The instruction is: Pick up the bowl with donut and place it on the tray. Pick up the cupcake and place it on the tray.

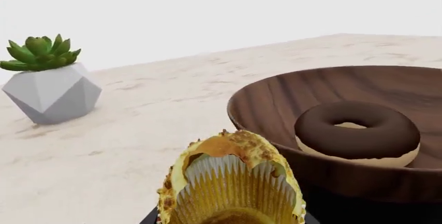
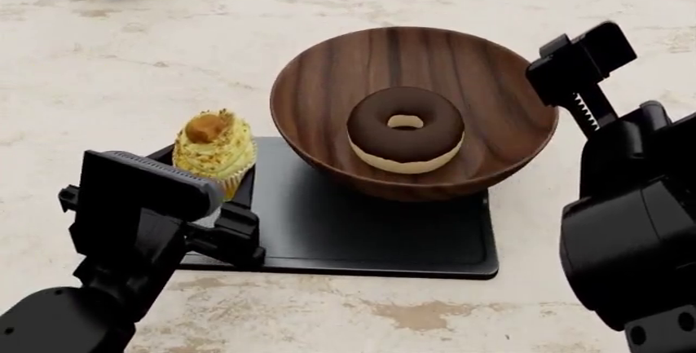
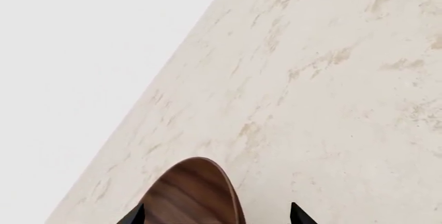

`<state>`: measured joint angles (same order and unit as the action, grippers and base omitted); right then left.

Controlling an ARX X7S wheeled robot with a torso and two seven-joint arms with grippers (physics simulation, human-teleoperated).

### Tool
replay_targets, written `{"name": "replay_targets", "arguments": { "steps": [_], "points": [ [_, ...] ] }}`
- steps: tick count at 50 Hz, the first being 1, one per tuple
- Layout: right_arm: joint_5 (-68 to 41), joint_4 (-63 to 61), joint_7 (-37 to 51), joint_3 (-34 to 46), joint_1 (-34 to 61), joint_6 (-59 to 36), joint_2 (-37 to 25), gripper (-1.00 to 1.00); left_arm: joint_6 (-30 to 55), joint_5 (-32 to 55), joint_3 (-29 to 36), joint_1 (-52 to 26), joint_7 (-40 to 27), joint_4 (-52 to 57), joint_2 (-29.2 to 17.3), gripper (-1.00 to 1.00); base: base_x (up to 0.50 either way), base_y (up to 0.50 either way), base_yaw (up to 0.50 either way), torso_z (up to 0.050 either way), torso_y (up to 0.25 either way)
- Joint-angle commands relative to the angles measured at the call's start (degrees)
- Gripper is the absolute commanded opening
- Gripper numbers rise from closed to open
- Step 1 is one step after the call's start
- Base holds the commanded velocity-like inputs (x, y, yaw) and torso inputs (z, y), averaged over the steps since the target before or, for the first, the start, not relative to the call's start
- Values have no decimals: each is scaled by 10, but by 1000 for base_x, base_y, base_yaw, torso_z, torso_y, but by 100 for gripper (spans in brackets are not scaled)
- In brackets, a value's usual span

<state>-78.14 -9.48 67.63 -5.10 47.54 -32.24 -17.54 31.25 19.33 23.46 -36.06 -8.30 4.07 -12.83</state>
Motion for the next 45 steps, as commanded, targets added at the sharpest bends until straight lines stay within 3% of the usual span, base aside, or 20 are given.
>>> {"name": "replay_targets", "arguments": {
  "steps": [1, 26, 27, 45],
  "points": [
    [4, -1, 1, 2, -5, 4, 1, 100, 15, 38, -11, -13, -24, -39, 7, -100, 0, 0, 3, 0, 0],
    [10, 10, -4, 3, -18, 16, 2, 100, 58, 25, 25, -21, -36, -20, -6, -100, 0, 0, 0, 0, 0],
    [10, 11, -5, 3, -18, 16, 2, 100, 59, 26, 25, -21, -36, -18, -6, 100, 0, 0, 0, 0, 0],
    [8, 12, -6, 5, -17, 19, 0, 100, 60, 32, 25, -19, -40, -15, -9, 100, 0, 0, 0, 0, 0]
  ]
}}
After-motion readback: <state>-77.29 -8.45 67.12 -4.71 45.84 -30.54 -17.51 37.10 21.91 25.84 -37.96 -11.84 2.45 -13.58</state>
